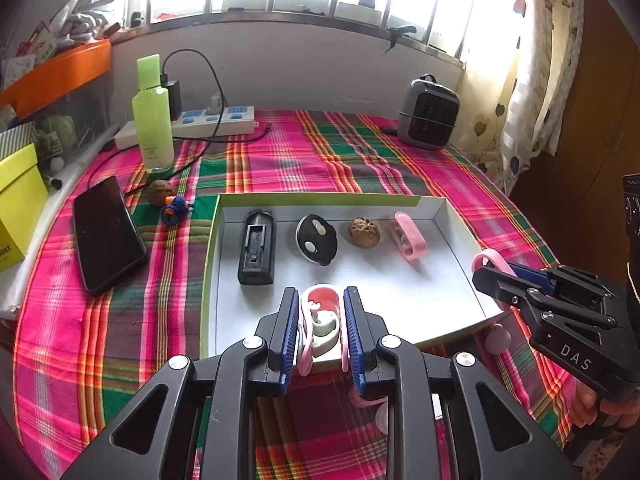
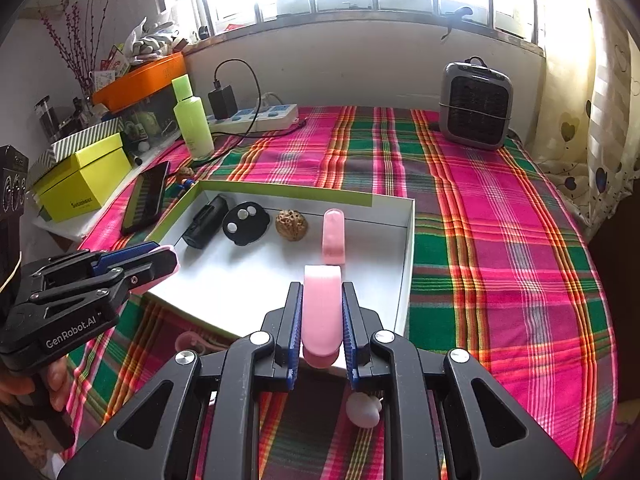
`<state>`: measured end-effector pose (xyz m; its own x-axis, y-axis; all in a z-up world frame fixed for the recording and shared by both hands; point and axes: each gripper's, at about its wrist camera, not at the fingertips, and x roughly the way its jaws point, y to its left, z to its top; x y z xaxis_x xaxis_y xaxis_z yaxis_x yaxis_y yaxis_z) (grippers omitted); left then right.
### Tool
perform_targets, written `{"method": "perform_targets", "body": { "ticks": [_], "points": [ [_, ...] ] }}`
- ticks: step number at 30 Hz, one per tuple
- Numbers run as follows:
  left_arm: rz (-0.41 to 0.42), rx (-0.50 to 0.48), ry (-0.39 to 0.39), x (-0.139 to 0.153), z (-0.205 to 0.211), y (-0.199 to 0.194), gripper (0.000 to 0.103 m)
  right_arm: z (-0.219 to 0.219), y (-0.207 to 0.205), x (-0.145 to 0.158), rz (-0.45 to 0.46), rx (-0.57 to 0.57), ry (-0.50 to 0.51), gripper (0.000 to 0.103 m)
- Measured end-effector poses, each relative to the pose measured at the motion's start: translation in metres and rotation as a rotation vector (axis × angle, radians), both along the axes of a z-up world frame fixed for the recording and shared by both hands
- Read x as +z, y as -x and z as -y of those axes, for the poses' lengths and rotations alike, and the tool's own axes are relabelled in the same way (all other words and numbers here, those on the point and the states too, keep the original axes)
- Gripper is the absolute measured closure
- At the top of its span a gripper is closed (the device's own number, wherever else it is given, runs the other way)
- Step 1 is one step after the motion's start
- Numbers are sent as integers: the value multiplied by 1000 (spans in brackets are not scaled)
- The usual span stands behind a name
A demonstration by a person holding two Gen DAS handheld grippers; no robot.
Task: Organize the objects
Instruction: 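Carry the pink clip and pink block into the box with both grippers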
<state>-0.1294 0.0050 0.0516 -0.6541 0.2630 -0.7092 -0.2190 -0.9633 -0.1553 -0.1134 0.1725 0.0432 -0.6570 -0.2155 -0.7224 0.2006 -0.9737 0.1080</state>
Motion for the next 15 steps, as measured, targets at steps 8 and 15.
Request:
{"method": "perform_targets", "body": {
  "ticks": [8, 15],
  "points": [
    [6, -26, -14, 0, -16, 22, 82, -5, 27, -2, 13, -18, -1, 84],
    [24, -42, -11, -8, -29, 42, 82, -12, 54, -10, 41, -38, -6, 84]
  ]
}}
